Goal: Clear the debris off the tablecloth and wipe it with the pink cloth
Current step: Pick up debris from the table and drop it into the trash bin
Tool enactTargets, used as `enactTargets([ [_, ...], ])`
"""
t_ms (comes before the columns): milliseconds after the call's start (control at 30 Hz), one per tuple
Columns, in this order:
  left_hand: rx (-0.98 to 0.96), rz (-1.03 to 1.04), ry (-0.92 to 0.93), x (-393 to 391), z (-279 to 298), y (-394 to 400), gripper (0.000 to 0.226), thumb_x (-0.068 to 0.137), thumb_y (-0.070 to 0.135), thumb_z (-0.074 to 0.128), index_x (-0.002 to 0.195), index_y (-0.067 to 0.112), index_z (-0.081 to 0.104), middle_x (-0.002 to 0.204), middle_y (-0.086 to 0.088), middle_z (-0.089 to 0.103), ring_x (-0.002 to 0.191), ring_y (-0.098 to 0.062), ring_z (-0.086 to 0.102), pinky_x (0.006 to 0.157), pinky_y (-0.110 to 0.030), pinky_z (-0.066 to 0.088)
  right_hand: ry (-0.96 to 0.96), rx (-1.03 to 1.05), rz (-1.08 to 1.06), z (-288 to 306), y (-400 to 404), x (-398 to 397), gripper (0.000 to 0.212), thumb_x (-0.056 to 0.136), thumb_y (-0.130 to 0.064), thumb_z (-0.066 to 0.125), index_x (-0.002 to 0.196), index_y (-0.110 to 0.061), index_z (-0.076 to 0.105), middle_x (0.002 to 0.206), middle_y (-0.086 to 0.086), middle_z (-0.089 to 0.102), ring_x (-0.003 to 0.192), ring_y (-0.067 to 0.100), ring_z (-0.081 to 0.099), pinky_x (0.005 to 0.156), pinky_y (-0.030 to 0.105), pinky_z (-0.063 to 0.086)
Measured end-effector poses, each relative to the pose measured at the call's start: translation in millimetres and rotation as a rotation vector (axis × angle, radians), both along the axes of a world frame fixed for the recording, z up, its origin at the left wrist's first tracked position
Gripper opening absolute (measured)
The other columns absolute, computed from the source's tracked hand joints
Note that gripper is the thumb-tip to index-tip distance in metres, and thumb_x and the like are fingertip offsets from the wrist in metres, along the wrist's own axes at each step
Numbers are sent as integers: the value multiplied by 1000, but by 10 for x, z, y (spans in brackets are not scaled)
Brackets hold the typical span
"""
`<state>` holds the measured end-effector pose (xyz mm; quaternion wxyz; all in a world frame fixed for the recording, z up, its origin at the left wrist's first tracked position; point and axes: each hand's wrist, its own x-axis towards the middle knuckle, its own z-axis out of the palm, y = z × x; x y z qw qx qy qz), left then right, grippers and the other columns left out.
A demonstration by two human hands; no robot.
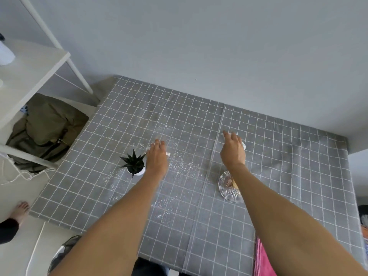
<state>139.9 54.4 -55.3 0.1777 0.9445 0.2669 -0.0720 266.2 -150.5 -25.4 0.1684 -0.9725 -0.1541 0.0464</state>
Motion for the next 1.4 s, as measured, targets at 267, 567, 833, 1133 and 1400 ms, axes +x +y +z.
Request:
enactTargets([
  [267, 53, 71, 29, -85, -151, -24, 54, 99, 20, 42, 149, 14, 22, 159, -14, 10, 146, -36, 5, 111, -53, 25, 172, -174, -73, -315, -119, 338, 41, 100, -15, 43, 140, -22, 39, 155, 18, 21, 141, 42, 20, 109, 60, 28],
  [567, 36, 131, -106, -75, -273, -50, 50, 94, 0, 50, 142, 7, 39, 151, -20, 31, 142, -35, 24, 112, -49, 28, 174, -22, -114, -437, -135, 357, 42, 94, 0, 48, 133, -15, 53, 143, 21, 41, 132, 41, 33, 104, 53, 39],
  [833, 24, 102, -170, -122, -163, -117, 52, 90, -9, 51, 140, 4, 42, 149, -20, 35, 140, -33, 29, 114, -40, 27, 137, -33, -65, -266, -60, 156, 52, 89, 14, 41, 133, -11, 54, 142, 19, 44, 131, 38, 37, 97, 49, 45],
  [1133, 36, -21, -258, -299, 255, -247, 54, 93, -7, 47, 144, 4, 34, 153, -18, 28, 141, -32, 27, 113, -38, 28, 72, 2, 31, 143, 111, -616, 62, 91, 16, 36, 144, -17, 41, 157, 17, 22, 143, 37, 21, 110, 47, 32],
  [1400, 16, -124, -319, -852, 382, -408, 51, 93, -5, 48, 142, 1, 37, 152, -22, 29, 139, -32, 30, 114, -37, 29, 58, -25, 49, 208, 105, -1480, 63, 92, 12, 38, 147, -19, 35, 158, 15, 19, 143, 35, 21, 104, 49, 40],
])
